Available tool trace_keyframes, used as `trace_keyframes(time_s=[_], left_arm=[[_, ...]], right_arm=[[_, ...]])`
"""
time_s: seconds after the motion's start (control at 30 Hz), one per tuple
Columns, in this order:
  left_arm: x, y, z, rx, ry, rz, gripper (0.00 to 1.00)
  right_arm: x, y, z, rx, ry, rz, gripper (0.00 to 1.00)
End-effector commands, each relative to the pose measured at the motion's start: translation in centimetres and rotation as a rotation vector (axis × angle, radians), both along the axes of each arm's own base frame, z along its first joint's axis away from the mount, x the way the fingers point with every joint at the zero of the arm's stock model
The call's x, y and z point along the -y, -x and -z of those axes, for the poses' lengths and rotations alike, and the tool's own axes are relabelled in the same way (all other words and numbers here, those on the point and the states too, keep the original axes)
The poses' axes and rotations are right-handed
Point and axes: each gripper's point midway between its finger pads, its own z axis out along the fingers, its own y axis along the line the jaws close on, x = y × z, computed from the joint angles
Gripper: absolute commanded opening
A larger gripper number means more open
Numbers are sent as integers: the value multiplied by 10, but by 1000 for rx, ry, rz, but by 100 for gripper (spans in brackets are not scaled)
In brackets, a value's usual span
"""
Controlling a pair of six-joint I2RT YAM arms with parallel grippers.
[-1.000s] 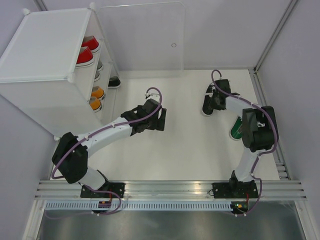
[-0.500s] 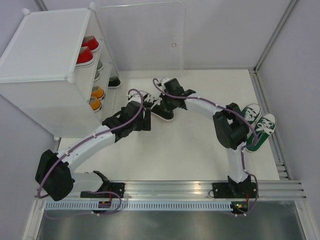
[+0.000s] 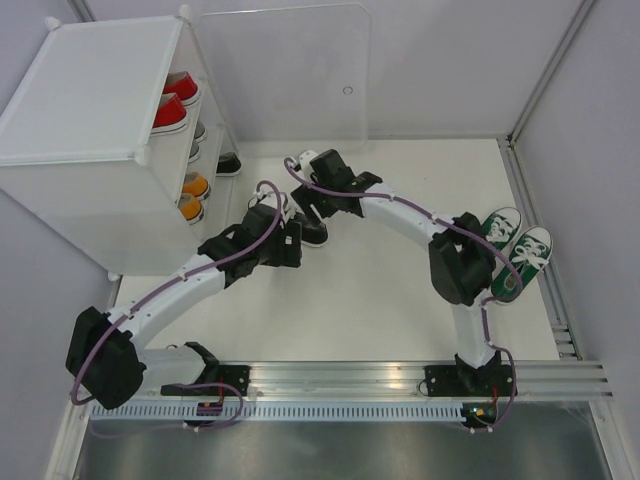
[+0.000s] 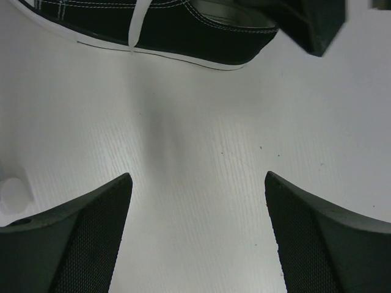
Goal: Place and organize the shoes in the shoe cabinet
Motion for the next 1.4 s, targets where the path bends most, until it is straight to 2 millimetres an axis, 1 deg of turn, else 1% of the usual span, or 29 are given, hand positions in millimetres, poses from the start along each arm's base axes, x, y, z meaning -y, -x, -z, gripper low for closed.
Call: trace_keyframes(time_s=[0.0,0.07,0.1,0.13,0.17,0.2,0.23,0.27,0.3,0.33,0.37,0.4,0.43,0.47,0.5,0.53,0.57,0.63,0.67,0.7,0.83,0.87,0.9,0.97,1.0,1.07,1.1,1.2,1.37], left_arm=[[23,-10,-21,37,55,93,91],[32,-17,-24,36,63,113,91],[38,-17,-25,35,64,139,91],[44,-24,-26,34,59,150,93],[50,-26,-27,36,49,178,93],[54,-29,-26,34,42,191,94],[60,-35,-26,32,34,202,94],[65,-38,-25,34,23,220,94],[69,-44,-31,46,25,228,94],[72,-47,-30,45,17,234,94],[74,-52,-19,29,-12,246,94],[78,-58,-24,42,-14,253,93],[81,-61,-20,37,-24,262,93],[83,-66,-11,23,-48,273,93],[87,-72,-13,33,-52,277,93],[89,-76,-13,36,-60,281,92],[90,-81,-1,20,-87,291,92],[97,-90,-4,36,-95,302,90],[97,-95,6,26,-123,305,89],[99,-100,3,38,-125,301,88],[103,-112,16,29,-162,305,81],[106,-115,16,30,-162,307,77],[107,-116,24,15,-169,309,76],[108,-118,29,9,-178,313,75],[108,-120,30,10,-184,314,72],[107,-122,42,-6,-207,313,69],[107,-121,44,-19,-209,314,64],[108,-114,56,-68,-194,305,59],[107,-106,67,-106,-190,288,58]], right_arm=[[39,2,-100,207,-56,149,81],[66,3,-114,222,-74,291,87],[96,7,-122,246,-45,404,89],[119,8,-125,248,-36,497,91],[137,15,-140,249,-91,613,93],[163,26,-127,236,-32,688,95],[178,31,-125,228,-39,734,98],[189,42,-141,243,-99,771,98],[200,53,-126,224,-90,792,98],[210,59,-126,226,-105,815,98],[216,66,-127,233,-121,828,98],[226,81,-129,246,-162,851,98],[231,88,-131,256,-189,864,98],[239,103,-133,267,-231,869,98],[240,107,-137,276,-283,874,98],[235,114,-137,264,-327,846,98],[235,123,-140,274,-384,826,98],[228,133,-139,250,-445,781,98],[229,138,-135,254,-466,775,98],[229,140,-133,251,-474,771,98],[232,144,-118,243,-486,790,98],[230,145,-112,236,-486,783,98],[230,145,-110,235,-488,785,98],[230,144,-104,234,-488,783,98],[229,144,-103,236,-485,775,98],[231,143,-99,244,-468,775,98],[234,142,-98,253,-456,790,98],[235,141,-94,255,-448,794,98],[234,140,-85,250,-445,792,98]])
